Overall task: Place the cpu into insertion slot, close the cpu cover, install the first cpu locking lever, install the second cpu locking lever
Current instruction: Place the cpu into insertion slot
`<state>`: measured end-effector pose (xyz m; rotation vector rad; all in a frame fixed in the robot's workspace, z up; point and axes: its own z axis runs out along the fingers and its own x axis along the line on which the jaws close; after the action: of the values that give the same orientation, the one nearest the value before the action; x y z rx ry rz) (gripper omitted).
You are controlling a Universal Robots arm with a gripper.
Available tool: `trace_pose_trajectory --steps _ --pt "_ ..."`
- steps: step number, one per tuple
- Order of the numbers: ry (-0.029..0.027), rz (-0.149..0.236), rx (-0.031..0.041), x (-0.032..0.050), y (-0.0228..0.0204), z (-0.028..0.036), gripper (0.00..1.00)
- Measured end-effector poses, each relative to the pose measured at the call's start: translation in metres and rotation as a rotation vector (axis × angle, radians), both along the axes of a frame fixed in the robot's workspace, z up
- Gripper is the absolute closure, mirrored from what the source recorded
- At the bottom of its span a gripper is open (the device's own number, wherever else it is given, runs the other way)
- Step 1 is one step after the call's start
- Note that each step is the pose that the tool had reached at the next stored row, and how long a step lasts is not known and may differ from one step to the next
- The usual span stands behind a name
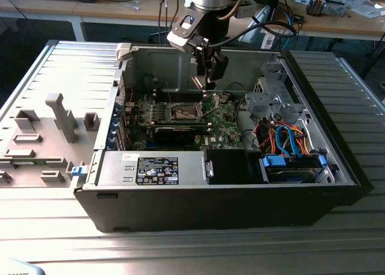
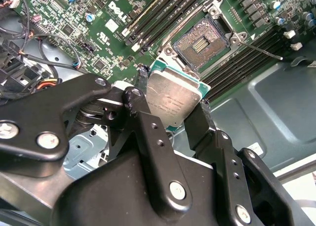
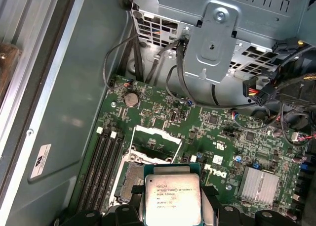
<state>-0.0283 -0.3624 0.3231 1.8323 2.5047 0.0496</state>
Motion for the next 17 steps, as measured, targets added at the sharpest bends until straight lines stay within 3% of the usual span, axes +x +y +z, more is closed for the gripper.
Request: trace_pose_trajectory --steps 17 --pt "0.0000 -0.016 -0.0001 0.0000 0.0000 0.0000 0.45"
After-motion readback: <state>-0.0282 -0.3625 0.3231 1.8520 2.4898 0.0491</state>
